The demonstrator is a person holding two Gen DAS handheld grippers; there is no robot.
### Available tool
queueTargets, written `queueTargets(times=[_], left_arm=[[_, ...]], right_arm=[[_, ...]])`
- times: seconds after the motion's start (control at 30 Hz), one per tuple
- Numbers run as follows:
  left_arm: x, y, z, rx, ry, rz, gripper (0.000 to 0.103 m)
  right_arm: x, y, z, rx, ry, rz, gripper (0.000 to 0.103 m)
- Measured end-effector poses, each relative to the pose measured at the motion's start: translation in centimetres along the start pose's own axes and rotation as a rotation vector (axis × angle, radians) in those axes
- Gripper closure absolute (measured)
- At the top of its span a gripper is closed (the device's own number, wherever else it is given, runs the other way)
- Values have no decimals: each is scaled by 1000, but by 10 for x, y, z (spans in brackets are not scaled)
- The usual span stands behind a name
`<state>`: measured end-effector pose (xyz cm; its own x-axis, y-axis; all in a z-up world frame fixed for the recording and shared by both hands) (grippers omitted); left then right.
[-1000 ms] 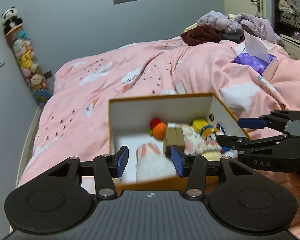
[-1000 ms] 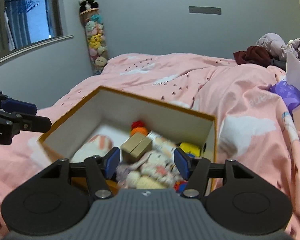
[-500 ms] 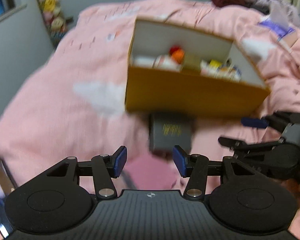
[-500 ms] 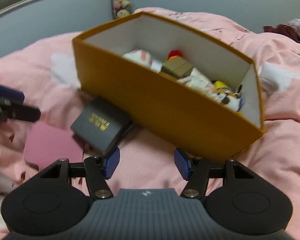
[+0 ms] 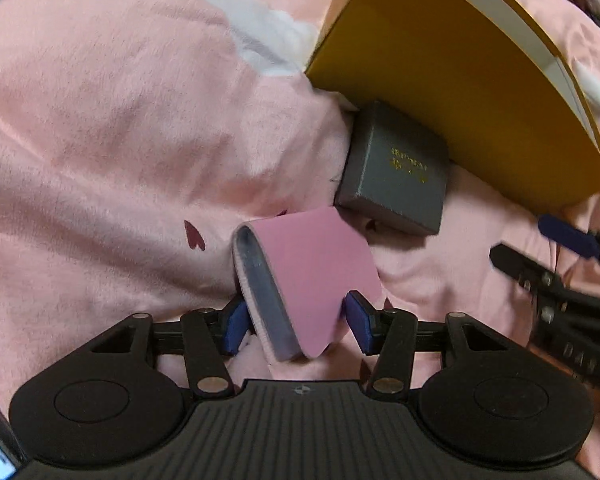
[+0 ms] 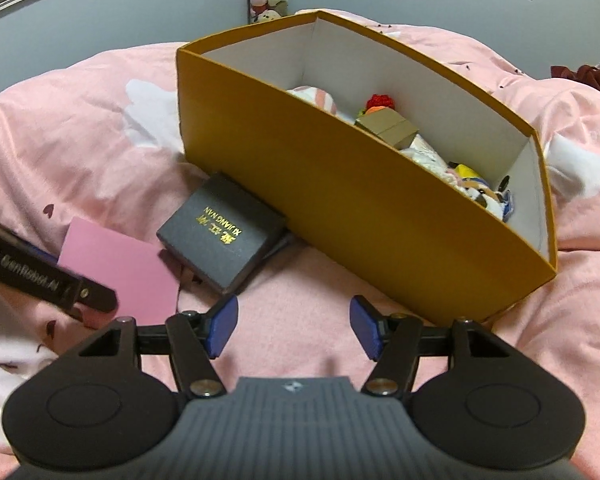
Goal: Organize objects
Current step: 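Withdraw both open tools back to the items beside the shoebox, then grasp the pink card wallet with the left tool while the right tool grasps the black gift box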
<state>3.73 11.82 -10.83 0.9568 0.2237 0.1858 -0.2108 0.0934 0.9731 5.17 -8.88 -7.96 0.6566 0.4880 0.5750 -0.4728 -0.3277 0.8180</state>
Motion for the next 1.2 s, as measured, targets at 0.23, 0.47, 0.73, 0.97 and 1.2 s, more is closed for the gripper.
queueTargets(times=[0.23, 0.47, 0.73, 0.97, 1.2], left_arm=[[-4, 11, -9, -52, 78, 52, 61], [-11, 33, 16, -64, -39, 116, 76], [-7, 32, 26, -57, -43, 109, 76], [-6, 27, 24, -72, -32, 115, 76], [1, 16, 24, -52, -29, 102, 75]], right_arm=[[1, -7, 1, 36, -17, -36, 37], [1, -6, 5, 63, -61, -48, 37], [14, -12, 14, 176, -176, -60, 37], [33, -32, 14, 347, -326, -104, 38], [46, -58, 8, 364, -341, -159, 38]])
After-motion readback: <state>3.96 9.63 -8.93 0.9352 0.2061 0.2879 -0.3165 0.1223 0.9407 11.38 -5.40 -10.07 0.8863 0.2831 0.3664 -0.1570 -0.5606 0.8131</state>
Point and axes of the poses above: each gripper's, at about its wrist camera, not at the fingertips, and y roughly against the way its jaws point, z to its right, x to its top, the point moved 3 cm from there along -y, roughly the way its jaws point, and after that the axes turned 8 degrees about -z, right-handed, at the moved point
